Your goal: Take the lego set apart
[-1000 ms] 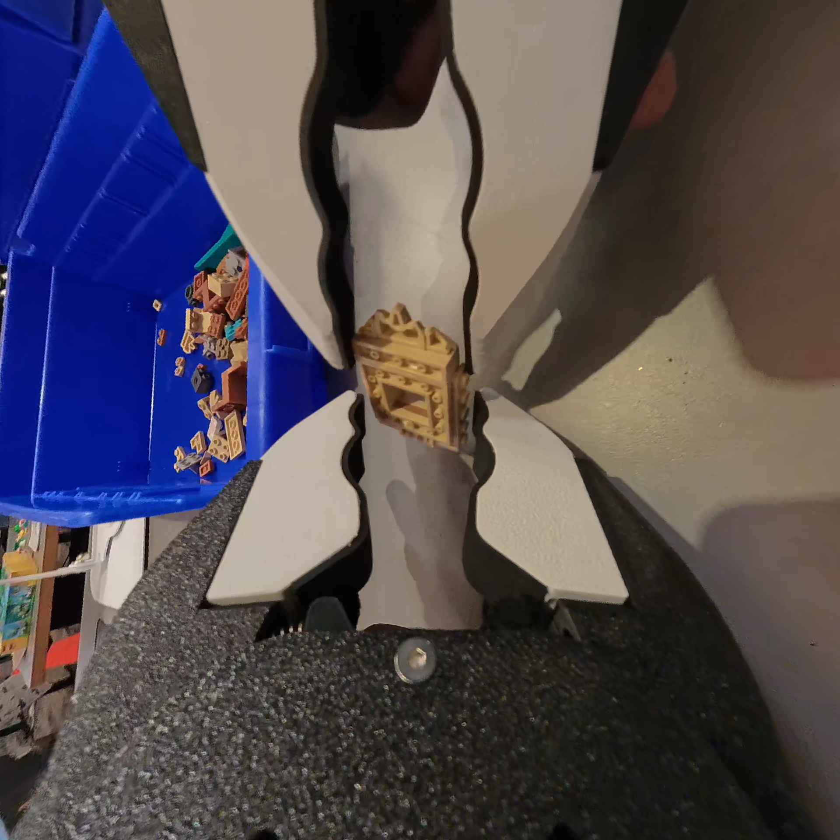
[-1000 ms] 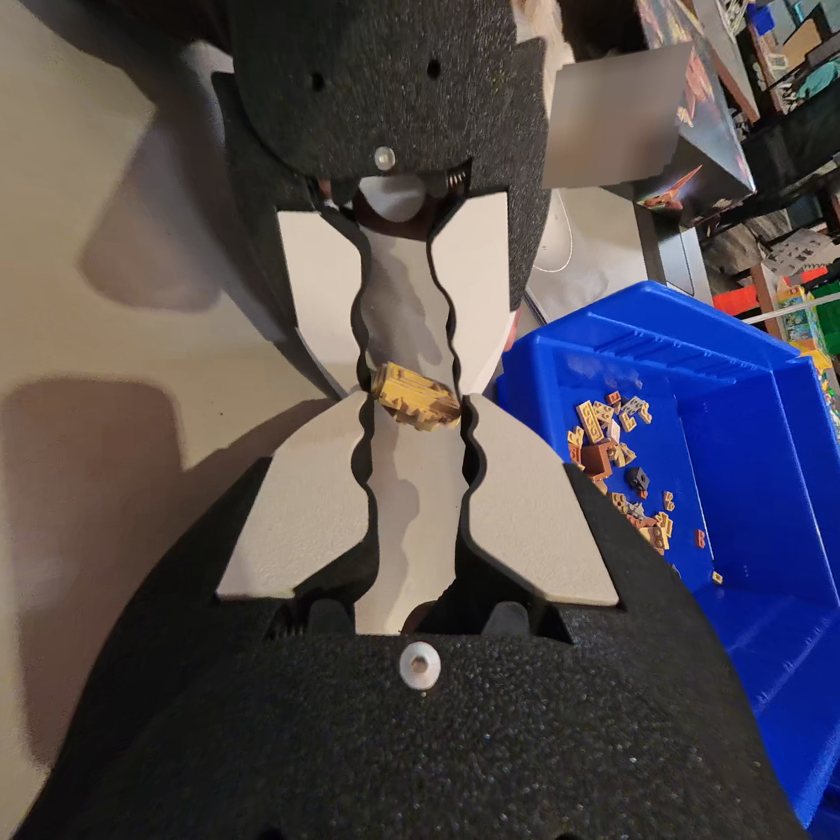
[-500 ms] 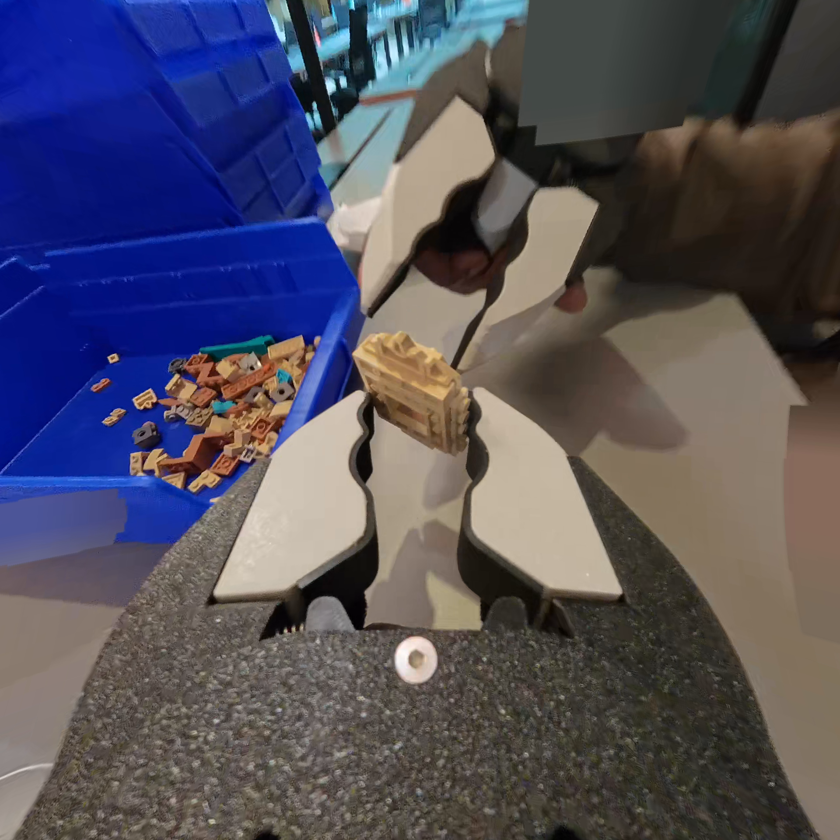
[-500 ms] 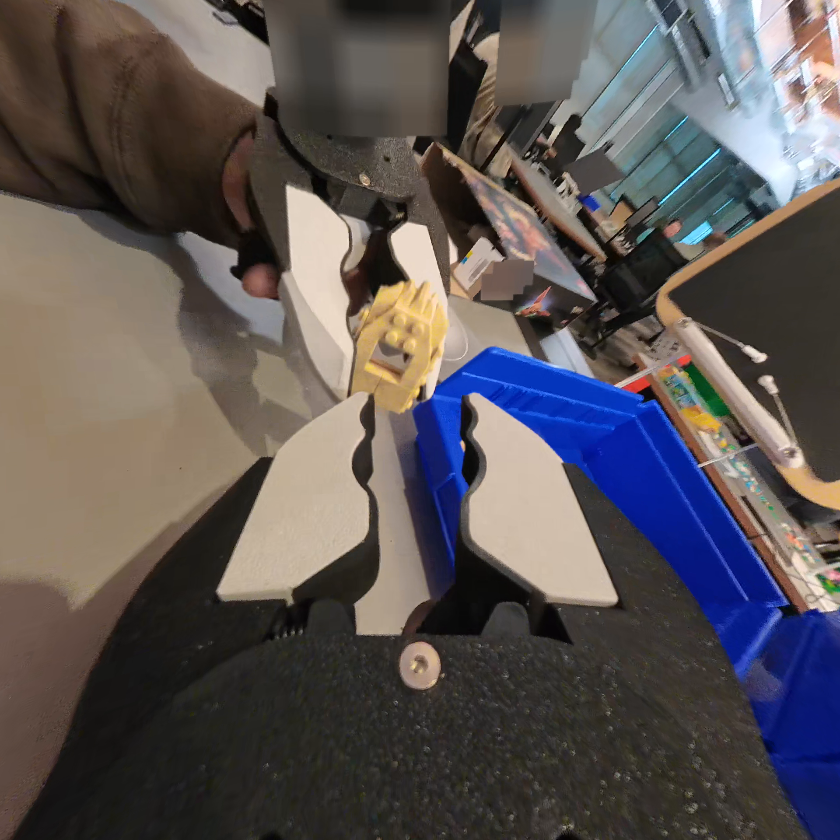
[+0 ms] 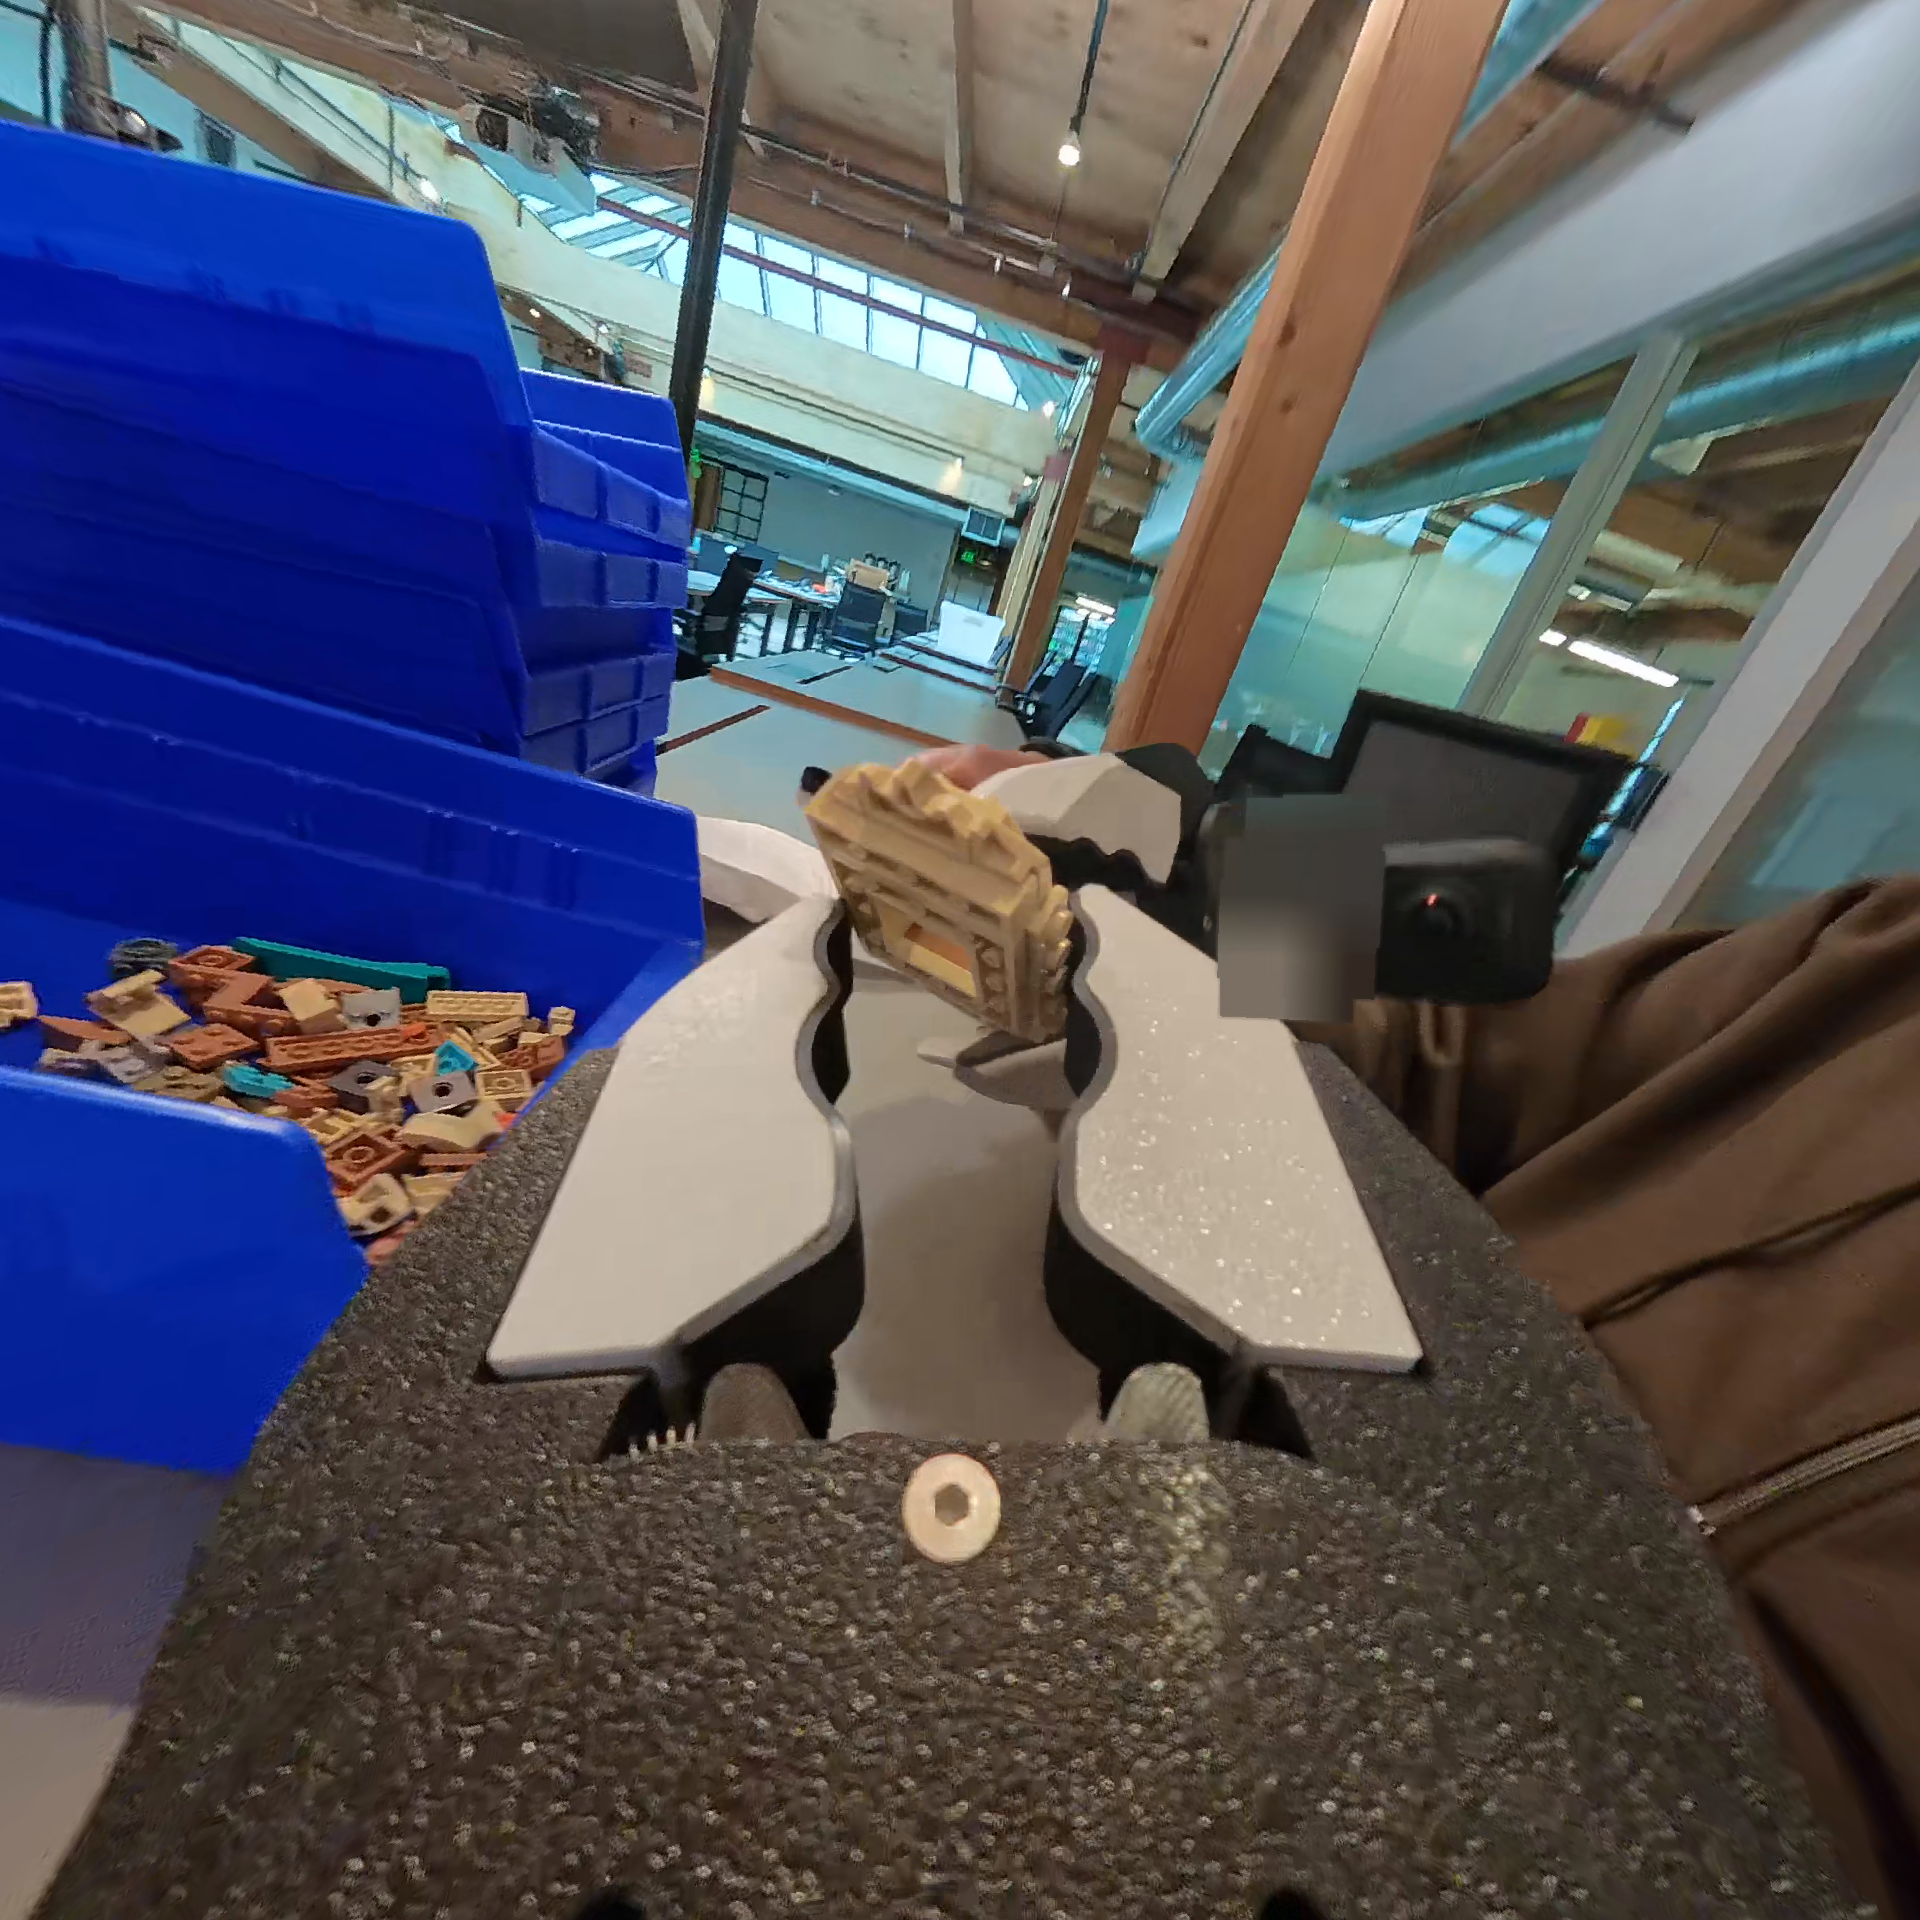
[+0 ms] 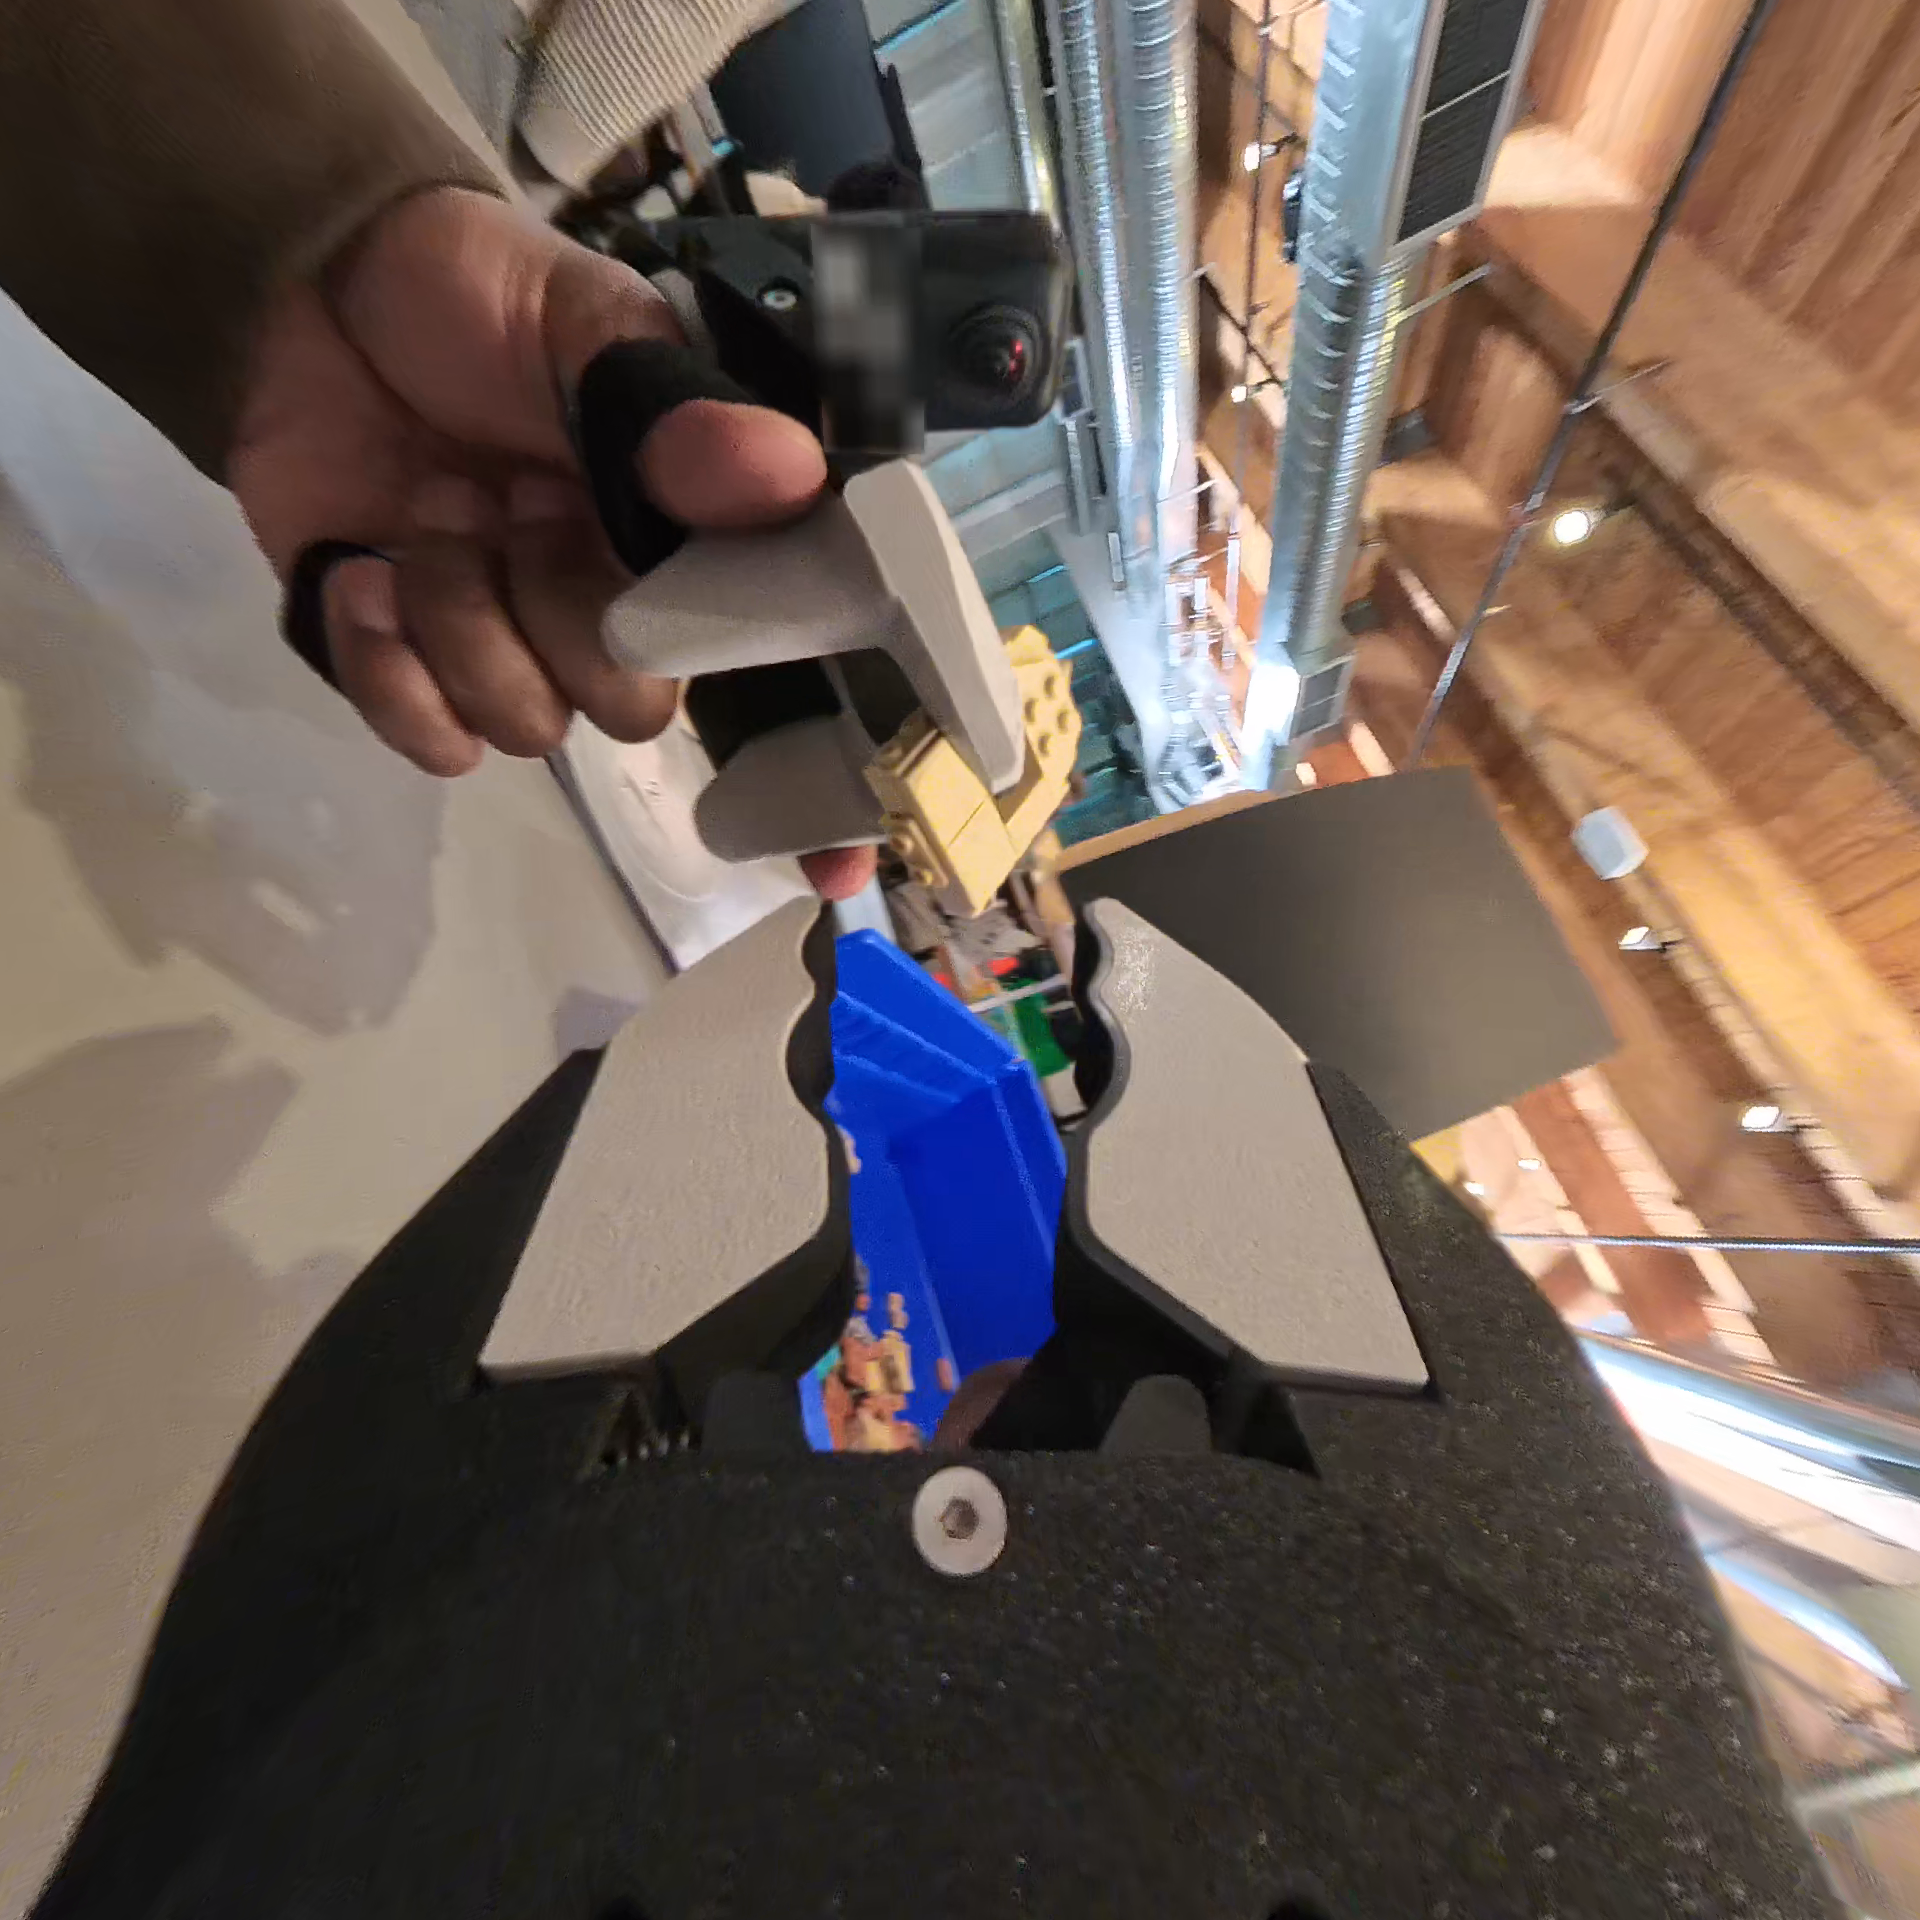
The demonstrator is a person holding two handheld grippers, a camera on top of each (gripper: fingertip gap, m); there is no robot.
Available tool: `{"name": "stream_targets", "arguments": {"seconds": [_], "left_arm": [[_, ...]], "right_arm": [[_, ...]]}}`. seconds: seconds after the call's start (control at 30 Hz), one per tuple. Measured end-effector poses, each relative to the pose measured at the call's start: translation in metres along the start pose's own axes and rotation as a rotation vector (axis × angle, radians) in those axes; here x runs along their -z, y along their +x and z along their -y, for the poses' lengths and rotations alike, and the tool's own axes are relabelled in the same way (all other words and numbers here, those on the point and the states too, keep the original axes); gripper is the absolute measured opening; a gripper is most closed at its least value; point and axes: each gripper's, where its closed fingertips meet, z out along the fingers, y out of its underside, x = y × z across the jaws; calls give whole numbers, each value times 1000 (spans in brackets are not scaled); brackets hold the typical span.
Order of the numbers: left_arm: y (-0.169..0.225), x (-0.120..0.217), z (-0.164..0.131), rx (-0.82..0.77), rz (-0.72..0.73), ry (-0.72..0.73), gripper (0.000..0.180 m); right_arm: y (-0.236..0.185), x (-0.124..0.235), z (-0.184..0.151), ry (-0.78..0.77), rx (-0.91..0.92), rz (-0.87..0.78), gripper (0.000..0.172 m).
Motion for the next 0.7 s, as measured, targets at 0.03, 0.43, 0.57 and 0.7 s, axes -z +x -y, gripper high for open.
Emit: {"name": "stream_targets", "arguments": {"seconds": [0.03,0.43,0.57,0.7], "left_arm": [[1,-1,-1,27,-13,5,39],[1,-9,-2,179,-42,45,39],[0,-9,0,172,-31,48,43],[-3,-6,5,164,-8,63,47]], "right_arm": [[2,0,1,-2,33,-29,43],[3,-5,6,-19,165,-146,12],[7,-2,7,2,114,-145,11],[12,0,6,7,112,-165,10]]}}
